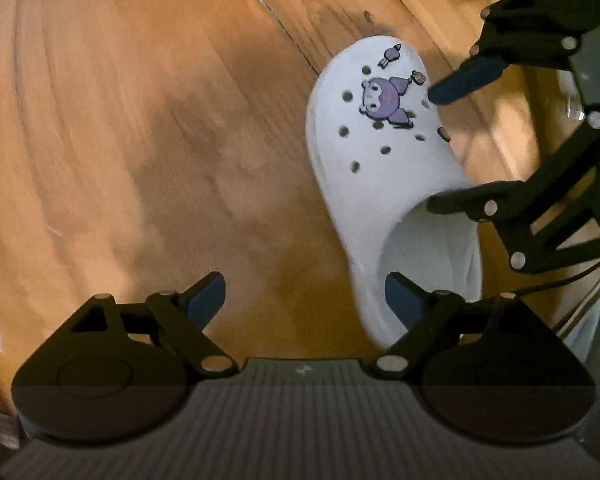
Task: Organize scattered shoes
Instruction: 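Grasp the clog with the right gripper while the left gripper releases it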
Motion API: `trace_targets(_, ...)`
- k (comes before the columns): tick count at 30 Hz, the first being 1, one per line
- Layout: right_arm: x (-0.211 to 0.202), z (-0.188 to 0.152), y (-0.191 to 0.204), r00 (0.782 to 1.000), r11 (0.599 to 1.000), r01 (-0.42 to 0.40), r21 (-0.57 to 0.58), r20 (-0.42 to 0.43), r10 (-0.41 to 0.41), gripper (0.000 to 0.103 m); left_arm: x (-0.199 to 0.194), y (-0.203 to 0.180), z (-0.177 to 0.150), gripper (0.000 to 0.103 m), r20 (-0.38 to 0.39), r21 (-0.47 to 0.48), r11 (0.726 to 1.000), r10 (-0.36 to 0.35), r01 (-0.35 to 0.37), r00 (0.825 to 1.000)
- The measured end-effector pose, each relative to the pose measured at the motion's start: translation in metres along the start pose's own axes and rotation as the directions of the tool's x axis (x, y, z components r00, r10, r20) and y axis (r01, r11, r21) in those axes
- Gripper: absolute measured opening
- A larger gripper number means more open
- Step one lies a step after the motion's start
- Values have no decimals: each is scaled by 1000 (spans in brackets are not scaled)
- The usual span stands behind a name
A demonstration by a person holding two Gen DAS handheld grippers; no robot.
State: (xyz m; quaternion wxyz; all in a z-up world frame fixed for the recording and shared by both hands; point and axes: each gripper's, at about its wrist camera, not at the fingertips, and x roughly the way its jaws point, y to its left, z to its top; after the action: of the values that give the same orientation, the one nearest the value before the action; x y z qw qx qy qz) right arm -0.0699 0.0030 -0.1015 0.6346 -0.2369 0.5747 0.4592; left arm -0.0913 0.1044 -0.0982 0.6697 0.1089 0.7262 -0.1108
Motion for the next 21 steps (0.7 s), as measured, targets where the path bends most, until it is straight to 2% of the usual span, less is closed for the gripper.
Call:
trace_targets(2,-11,-5,-3,1000,999,-16,34,4,16,67,-14,-1,10,89,-38,28,1000,11,-10,999)
trace_targets(5,-29,-15,-3,999,997,-35,75,-13,36,67,-33,5,11,92,-19,-86,996,-25,23,1000)
trace_targets(6,-35,-19,-1,999,996,-21,89,-25,23,67,-37,6,9,93,-3,-122,992,-46,45,999)
trace_targets(8,-47,-25,-1,1000,992,2,125,20,-5,68,-30,4,-1,95,28,-196,973,-116,120,993)
trace_targets(11,-61,-35,-6,994,967,49,249,85,-72,71,-18,0,-18,95,85,-301,924,-221,237,972)
trace_targets(12,-64,-40,-7,989,953,51,300,118,-90,70,-4,-5,-22,94,53,-291,925,-237,243,970)
trace_targets(13,-61,-42,-5,989,954,57,293,115,-94,69,9,-9,-24,94,14,-264,942,-210,206,978)
trace_targets(15,-52,-44,1,988,962,83,260,107,-114,65,22,-7,-28,94,-14,-260,952,-169,160,986)
trace_targets(16,-46,-43,6,985,971,118,206,103,-142,64,25,-6,-30,94,-18,-262,952,-170,159,985)
trace_targets(18,-29,-39,16,983,982,147,120,95,-159,53,25,0,-37,94,1,-277,948,-162,156,987)
trace_targets(20,-20,-35,25,989,993,102,66,99,-108,40,26,4,-42,94,4,-288,946,-156,150,988)
trace_targets(21,-20,-32,33,988,996,90,19,122,-92,40,29,8,-47,94,-8,-324,934,-161,150,987)
